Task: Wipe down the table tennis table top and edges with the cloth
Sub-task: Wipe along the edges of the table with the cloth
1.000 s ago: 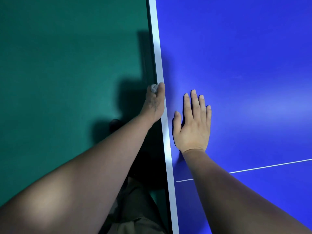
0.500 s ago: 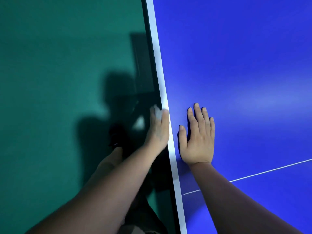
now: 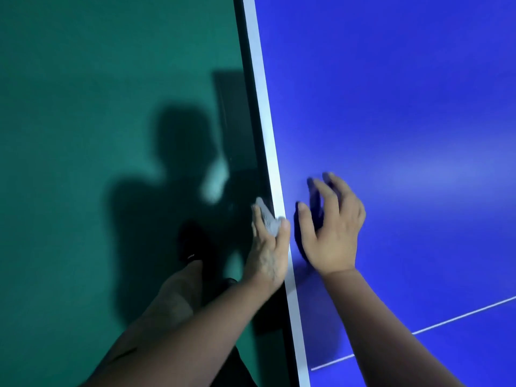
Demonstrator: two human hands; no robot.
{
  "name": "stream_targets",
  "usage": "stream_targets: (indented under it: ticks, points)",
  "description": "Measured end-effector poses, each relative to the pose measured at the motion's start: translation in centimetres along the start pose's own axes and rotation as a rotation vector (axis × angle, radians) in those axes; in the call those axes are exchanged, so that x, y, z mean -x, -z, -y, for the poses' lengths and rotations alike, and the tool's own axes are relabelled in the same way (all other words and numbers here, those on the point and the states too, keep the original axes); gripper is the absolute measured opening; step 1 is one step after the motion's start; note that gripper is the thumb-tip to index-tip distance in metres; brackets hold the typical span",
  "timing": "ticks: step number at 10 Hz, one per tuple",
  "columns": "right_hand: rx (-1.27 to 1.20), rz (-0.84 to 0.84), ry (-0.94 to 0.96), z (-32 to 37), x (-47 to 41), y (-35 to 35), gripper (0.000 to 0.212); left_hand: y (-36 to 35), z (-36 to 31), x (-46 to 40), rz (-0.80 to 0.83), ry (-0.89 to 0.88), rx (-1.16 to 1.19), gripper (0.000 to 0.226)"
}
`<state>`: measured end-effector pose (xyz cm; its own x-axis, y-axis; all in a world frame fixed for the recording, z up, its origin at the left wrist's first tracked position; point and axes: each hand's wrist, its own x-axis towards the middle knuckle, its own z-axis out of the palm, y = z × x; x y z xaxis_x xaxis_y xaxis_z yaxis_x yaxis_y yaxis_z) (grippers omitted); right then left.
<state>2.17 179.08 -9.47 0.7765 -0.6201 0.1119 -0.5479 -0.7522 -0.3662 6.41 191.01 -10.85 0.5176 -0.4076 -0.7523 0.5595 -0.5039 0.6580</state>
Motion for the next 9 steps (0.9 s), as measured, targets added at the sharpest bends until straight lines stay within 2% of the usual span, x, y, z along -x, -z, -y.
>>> stream_targets:
  ticks: [1,3,4,5,6,7,8,9]
  points:
    - [-0.021,-0.046,0.052,1.9,-6.8,-1.7,0.043,0.1,0.4,-0.8,0.008,0.018,0.002,0.079]
    - [-0.006,0.007,0.054,4.0,-17.9,-5.5,0.053,2.6,-4.2,-5.5,0.088,0.003,-0.019,0.08]
    - [0.047,0.024,0.022,3.6,-19.0,-6.5,0.056,4.7,-7.2,-9.7,0.108,-0.105,-0.131,0.101]
    - [0.042,-0.007,0.024,3.5,-18.9,-6.8,0.054,5.7,-10.9,-12.9,0.028,-0.053,-0.001,0.086]
    - [0.034,-0.017,0.018,3.6,-19.1,-6.7,0.053,5.5,-11.8,-13.4,-0.006,-0.061,0.076,0.081]
    - [0.044,-0.01,0.016,3.8,-19.2,-6.6,0.053,5.1,-10.6,-11.0,0.027,-0.018,0.083,0.105]
    - [0.038,-0.003,0.017,3.5,-19.4,-6.8,0.052,4.6,-8.0,-9.2,0.015,0.006,0.116,0.118]
    - [0.039,-0.003,0.002,3.9,-19.6,-6.6,0.052,3.9,-7.3,-8.3,0.009,-0.017,0.162,0.1]
